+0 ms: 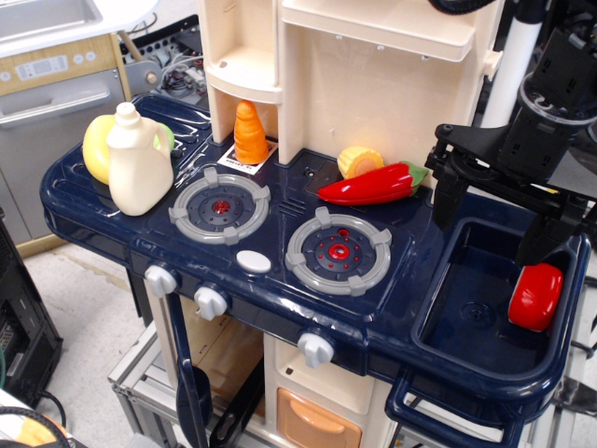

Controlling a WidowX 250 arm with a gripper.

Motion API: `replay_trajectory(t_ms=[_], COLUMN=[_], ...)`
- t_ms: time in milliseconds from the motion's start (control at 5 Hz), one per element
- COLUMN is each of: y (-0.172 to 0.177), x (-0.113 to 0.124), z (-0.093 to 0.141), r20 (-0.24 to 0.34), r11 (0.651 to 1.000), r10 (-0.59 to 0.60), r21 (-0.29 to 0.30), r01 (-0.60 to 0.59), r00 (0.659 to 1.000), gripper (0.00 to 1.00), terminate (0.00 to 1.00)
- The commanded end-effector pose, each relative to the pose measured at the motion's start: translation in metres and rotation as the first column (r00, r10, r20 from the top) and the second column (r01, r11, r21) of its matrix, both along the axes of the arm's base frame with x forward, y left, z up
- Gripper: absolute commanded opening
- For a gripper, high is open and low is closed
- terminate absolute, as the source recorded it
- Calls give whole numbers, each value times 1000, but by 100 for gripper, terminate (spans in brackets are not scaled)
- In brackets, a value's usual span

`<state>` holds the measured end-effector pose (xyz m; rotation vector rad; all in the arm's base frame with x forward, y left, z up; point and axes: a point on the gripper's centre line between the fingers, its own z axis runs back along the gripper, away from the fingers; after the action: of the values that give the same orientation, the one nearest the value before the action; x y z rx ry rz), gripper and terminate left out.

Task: Put detergent in sink

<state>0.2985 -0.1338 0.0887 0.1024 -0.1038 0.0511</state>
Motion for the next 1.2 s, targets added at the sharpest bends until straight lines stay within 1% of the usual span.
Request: replay_trajectory(t_ms=[0, 200, 400, 600, 800, 1000], y=[0, 50, 98, 145, 178, 203], x=[0, -17, -31, -37, -32, -27], z=[0, 15, 32, 54, 66, 62], r20=[0, 18, -1, -36, -43, -29], r11=[1000, 998, 989, 973, 960, 948], r10=[0, 8, -44, -96, -155, -214], r21=[0, 68, 142, 205, 230, 236], r01=[0, -9, 43, 102, 161, 215], r00=[1000, 1000, 999, 995, 987, 976], gripper=[100, 100, 100, 100, 100, 100], terminate=[0, 0, 0, 0, 0, 0])
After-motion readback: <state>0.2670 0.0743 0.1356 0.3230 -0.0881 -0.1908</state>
